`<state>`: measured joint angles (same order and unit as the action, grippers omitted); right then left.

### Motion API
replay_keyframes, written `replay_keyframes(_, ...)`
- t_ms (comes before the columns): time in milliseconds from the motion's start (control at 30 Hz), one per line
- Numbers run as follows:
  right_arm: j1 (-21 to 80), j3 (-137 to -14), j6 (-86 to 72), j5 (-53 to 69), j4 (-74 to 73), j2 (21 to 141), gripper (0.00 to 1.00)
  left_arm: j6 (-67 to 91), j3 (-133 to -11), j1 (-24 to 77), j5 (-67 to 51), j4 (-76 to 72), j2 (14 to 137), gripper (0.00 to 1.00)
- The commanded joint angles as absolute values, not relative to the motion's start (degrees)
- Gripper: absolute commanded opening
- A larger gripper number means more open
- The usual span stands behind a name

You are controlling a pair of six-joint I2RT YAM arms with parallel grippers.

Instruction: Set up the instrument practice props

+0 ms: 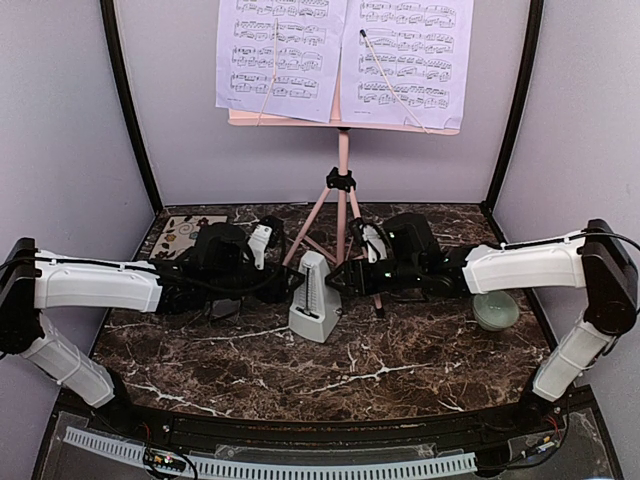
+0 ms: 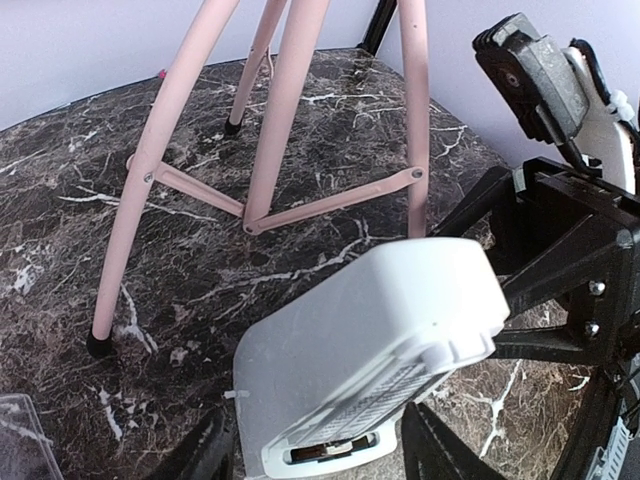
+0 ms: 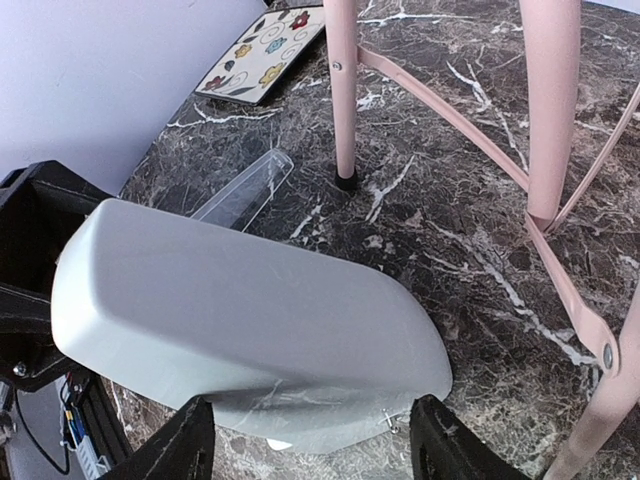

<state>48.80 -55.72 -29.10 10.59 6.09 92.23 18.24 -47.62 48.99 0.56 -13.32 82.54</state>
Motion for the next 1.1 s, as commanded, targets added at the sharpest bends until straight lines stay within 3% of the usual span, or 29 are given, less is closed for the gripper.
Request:
replay_keyframes(0, 49.97, -55.04, -27.94, 9.30, 10.94, 88.87, 0.71, 19.90, -47.23, 47.71, 2.80, -10.90, 80.91, 0.57)
replay_keyframes(300, 53.38, -55.85, -26.91, 5.24, 9.15, 88.52, 0.82, 20.55, -47.19, 45.68, 1.24, -10.21, 82.55, 0.52)
replay_keyframes(533, 55.78, -57.35, -27.49, 0.60, 6.59, 89.33, 0.99, 23.09, -48.10, 44.04, 0.85, -6.52, 89.13, 0.51)
replay_keyframes(767, 55.90, -56.27, -28.25, -1.16, 6.01, 88.54, 1.00, 24.36, -47.53, 43.95, 0.03, -6.59, 93.39, 0.45)
replay_keyframes(1067, 55.96, -53.95, -29.21, -3.09, 6.24, 86.27, 1.00, 27.14, -46.80, 45.02, -9.96, -13.05, 95.47, 0.38)
